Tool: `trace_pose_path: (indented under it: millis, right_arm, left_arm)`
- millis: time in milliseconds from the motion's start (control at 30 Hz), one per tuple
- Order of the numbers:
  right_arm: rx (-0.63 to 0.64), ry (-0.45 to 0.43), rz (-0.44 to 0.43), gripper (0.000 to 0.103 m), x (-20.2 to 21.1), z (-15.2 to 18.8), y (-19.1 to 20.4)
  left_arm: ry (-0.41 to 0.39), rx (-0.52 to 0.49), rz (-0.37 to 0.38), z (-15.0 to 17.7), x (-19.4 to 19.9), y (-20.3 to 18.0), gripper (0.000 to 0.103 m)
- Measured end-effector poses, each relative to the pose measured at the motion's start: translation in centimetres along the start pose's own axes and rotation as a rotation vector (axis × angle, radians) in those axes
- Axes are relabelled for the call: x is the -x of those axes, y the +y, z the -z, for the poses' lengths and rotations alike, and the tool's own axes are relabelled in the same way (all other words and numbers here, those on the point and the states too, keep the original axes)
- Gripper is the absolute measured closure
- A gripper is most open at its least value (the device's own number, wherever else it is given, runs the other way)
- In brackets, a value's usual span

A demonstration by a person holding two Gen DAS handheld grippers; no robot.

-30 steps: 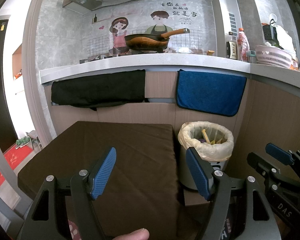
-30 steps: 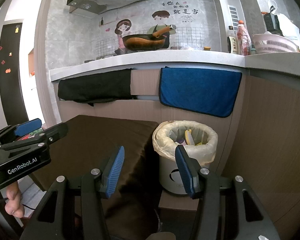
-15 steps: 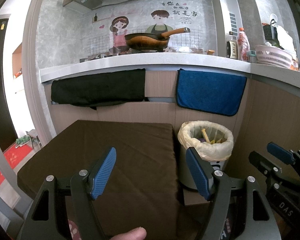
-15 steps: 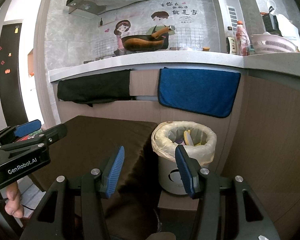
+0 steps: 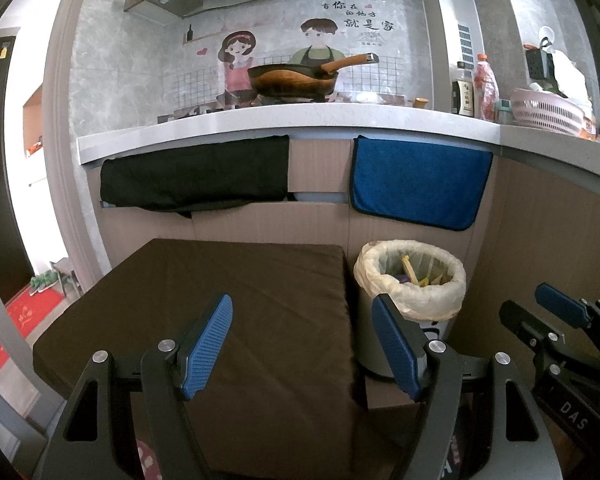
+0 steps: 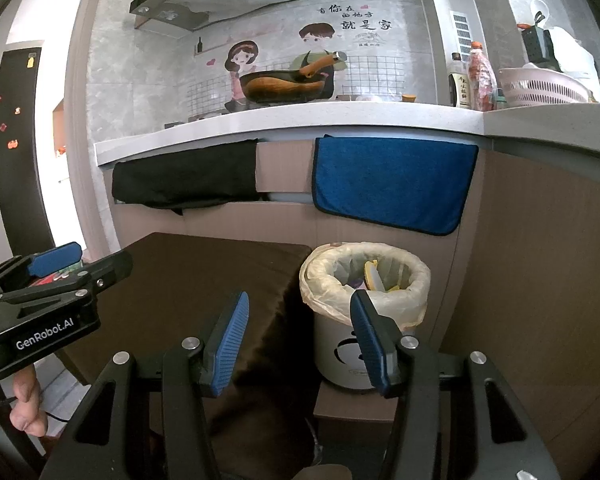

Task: Collect trash

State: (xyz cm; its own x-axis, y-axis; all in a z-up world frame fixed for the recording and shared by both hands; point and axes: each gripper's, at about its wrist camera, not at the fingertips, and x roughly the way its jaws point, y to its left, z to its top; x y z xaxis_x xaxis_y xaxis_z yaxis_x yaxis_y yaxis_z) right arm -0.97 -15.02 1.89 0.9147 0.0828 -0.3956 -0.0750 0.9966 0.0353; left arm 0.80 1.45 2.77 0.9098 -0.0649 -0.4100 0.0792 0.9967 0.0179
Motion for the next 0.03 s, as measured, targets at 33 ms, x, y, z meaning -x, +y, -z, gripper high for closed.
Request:
trace_pose_path:
  millis: [33]
  right_arm:
    - [-0.001,0.001,0.003,0.053,-0.03,0.03,0.03]
  left_arm:
    - [0.004,0.002,0.000,-0.01,-0.06,-0.01,0.031]
